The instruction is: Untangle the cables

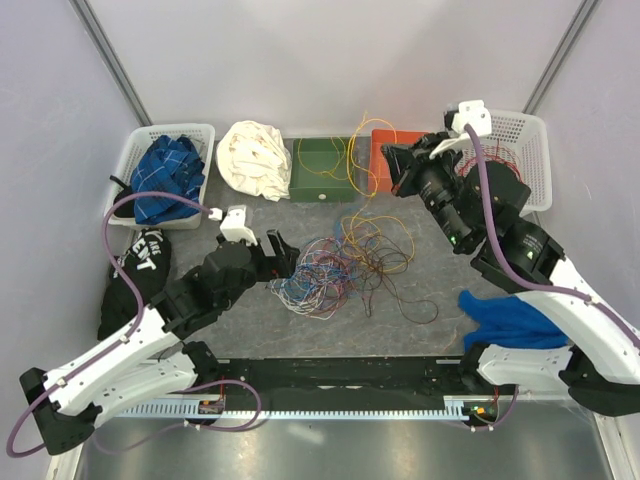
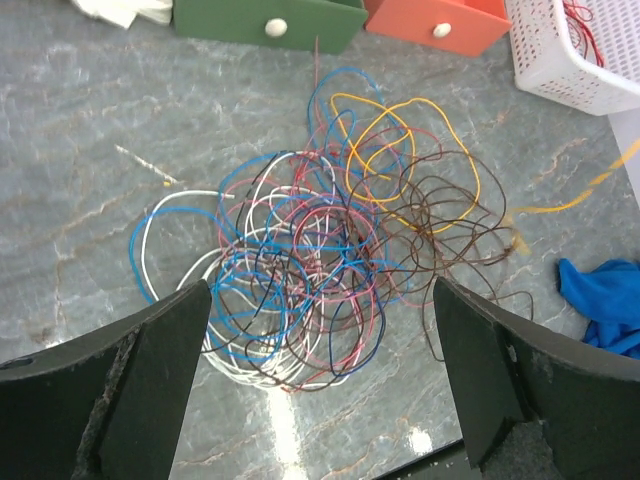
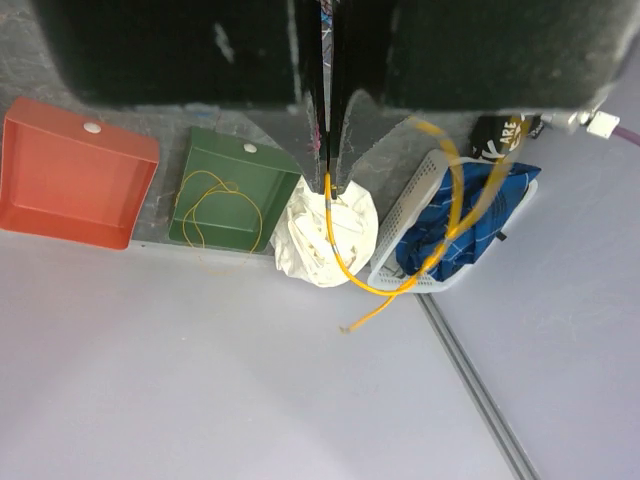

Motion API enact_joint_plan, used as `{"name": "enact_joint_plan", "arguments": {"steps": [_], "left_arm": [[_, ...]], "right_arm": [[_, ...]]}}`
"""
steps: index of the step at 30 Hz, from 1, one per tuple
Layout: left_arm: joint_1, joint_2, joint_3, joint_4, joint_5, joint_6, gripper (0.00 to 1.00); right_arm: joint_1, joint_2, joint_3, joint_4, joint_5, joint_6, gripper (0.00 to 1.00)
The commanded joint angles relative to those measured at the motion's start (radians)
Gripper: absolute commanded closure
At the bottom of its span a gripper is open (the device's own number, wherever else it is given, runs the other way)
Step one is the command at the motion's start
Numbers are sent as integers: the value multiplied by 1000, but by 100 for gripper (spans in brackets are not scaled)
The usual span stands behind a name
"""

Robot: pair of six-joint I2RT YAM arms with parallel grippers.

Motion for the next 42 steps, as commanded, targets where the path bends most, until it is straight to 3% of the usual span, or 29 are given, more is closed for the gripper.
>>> {"name": "enact_joint_plan", "arguments": {"steps": [1, 6, 12, 14, 21, 24, 28, 30, 33, 37, 42], "left_arm": [[-2, -76, -61, 60, -15, -83, 0], [-2, -135, -155, 195, 40, -96, 0], [-2, -147, -201, 210, 63, -126, 0], [-2, -153, -212, 210, 68, -139, 0], [-2, -193, -272, 243, 59, -163, 0], [-2, -216, -313, 342, 76, -137, 0], [-2, -267, -402, 641, 146, -74, 0], [-4, -268, -465, 872, 162, -48, 0], [-4, -223, -485, 1100, 189, 30, 0], [-4, -118, -421, 1233, 229, 183, 0], [-4, 91, -280, 1322, 307, 265, 0]], "right_arm": [[4, 68, 150, -120, 28, -30, 100], [4, 162, 336, -154, 64, -63, 100], [4, 281, 660, -143, 83, -114, 100], [4, 299, 700, -135, 68, -111, 100], [4, 266, 580, -40, 88, -103, 100], [3, 262, 538, -42, 59, -79, 100], [4, 243, 477, -48, -4, -16, 100], [4, 234, 449, -60, -21, 4, 100], [4, 228, 426, -88, -55, 41, 100], [4, 208, 382, -94, -92, 79, 100], [4, 202, 354, -114, -184, 122, 100]]}}
